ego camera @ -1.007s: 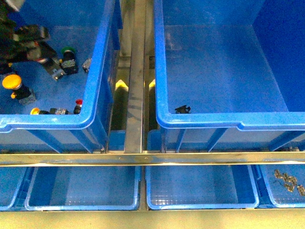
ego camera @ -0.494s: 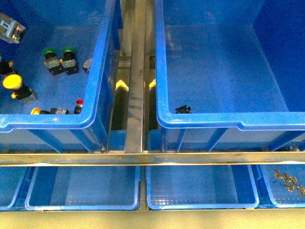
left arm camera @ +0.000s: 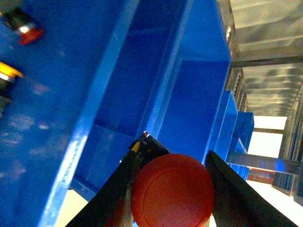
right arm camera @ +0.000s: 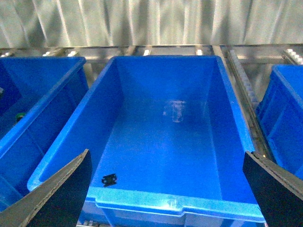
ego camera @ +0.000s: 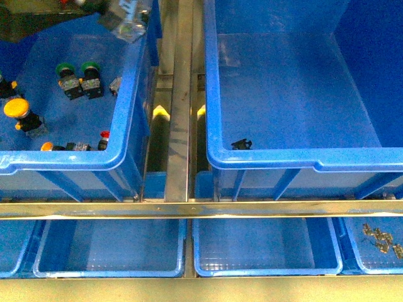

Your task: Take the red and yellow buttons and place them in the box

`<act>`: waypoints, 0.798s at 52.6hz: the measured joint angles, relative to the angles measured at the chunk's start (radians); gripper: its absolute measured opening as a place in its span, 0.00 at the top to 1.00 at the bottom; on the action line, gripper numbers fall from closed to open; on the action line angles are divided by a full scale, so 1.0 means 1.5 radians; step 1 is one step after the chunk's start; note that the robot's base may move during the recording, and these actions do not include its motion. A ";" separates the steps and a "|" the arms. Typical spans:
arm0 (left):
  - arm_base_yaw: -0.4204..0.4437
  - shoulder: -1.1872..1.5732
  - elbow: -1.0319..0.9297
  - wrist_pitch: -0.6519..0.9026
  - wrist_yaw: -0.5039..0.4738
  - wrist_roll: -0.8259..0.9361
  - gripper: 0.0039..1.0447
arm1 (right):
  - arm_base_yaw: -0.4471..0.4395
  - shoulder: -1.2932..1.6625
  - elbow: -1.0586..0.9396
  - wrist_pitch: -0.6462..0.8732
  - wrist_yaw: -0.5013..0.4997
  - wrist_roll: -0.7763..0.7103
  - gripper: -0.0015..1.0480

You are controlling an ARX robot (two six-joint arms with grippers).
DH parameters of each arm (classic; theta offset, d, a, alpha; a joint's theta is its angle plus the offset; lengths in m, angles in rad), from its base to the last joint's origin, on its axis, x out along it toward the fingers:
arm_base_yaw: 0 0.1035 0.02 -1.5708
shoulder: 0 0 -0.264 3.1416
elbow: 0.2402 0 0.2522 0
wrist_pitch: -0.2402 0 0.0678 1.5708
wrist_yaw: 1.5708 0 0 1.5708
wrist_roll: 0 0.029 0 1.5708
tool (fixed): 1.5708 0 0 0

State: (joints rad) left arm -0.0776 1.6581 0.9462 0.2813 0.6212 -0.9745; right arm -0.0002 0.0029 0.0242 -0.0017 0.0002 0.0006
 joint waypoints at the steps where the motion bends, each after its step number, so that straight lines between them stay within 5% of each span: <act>1: -0.017 0.009 0.006 0.007 -0.004 -0.012 0.67 | 0.000 0.000 0.000 0.000 0.000 0.000 0.06; 16: -0.159 0.077 0.074 0.027 -0.046 -0.092 0.67 | 0.000 0.000 0.000 0.000 0.000 0.000 0.06; 42: -0.228 0.108 0.127 0.000 -0.068 -0.086 0.67 | 0.000 0.000 0.000 0.000 0.000 0.000 0.06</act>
State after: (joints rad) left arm -0.4194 1.8202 1.1370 0.2813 0.5186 -1.1042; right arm -0.0002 0.0029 0.0242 -0.0017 0.0006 0.0006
